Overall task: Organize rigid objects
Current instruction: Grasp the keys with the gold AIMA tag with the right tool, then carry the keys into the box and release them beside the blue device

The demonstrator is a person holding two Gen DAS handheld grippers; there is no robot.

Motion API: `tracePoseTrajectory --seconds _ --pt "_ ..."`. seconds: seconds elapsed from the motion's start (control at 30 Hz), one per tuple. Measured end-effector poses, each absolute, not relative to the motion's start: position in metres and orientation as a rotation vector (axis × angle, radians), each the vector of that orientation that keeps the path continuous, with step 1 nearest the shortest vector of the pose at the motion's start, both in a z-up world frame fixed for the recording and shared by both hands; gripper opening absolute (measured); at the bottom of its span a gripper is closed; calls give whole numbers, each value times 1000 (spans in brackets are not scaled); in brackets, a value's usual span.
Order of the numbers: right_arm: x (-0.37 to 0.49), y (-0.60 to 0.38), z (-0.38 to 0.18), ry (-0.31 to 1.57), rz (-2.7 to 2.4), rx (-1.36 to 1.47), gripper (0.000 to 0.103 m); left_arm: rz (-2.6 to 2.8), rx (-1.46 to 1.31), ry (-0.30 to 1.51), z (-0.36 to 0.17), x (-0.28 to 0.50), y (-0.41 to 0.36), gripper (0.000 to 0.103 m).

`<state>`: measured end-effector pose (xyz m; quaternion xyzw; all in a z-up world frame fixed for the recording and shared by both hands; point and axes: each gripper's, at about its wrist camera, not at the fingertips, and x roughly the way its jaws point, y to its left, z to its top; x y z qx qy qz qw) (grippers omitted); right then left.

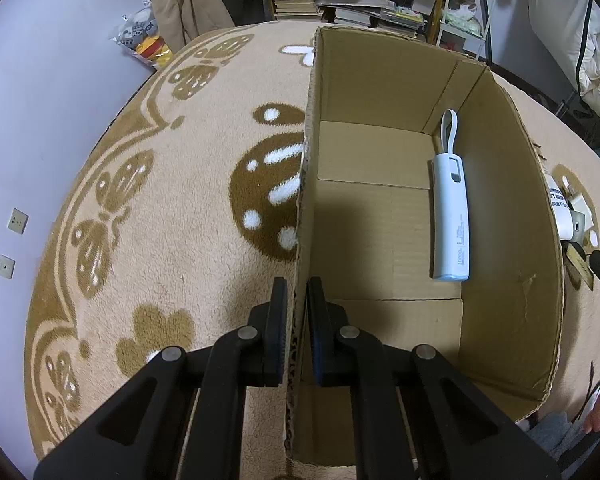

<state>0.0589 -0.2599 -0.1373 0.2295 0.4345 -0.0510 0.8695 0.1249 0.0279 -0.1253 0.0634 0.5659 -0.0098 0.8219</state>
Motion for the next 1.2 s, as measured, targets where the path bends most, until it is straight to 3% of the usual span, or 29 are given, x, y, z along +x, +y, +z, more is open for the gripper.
tracePoseTrajectory --seconds 1.2 --pt "78 -205 -48 759 54 350 3 -17 135 1207 -125 124 29 10"
